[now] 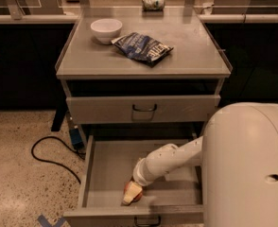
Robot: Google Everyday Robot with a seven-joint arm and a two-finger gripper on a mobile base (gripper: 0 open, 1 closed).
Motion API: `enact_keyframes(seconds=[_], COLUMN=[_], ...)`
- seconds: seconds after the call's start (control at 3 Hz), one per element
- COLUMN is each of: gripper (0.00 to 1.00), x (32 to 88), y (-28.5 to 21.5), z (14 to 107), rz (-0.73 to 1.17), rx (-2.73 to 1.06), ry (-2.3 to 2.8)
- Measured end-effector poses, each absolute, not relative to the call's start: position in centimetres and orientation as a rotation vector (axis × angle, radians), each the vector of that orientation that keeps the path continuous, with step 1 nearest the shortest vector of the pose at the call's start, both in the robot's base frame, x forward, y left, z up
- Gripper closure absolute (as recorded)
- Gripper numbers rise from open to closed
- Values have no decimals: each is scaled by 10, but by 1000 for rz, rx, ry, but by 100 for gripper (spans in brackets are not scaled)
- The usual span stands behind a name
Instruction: Pick apple from middle drawer and place on counter
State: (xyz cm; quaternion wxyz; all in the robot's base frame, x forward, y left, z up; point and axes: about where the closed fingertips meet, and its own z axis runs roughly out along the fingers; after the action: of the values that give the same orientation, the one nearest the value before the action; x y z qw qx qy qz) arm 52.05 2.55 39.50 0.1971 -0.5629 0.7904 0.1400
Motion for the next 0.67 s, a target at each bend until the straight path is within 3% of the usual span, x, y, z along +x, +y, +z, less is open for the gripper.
enact_keyframes(seconds=[0.67], gripper=[0], x=[521], y=[16], z=[372], rz=[483], rx=[-1522], ry=[2185])
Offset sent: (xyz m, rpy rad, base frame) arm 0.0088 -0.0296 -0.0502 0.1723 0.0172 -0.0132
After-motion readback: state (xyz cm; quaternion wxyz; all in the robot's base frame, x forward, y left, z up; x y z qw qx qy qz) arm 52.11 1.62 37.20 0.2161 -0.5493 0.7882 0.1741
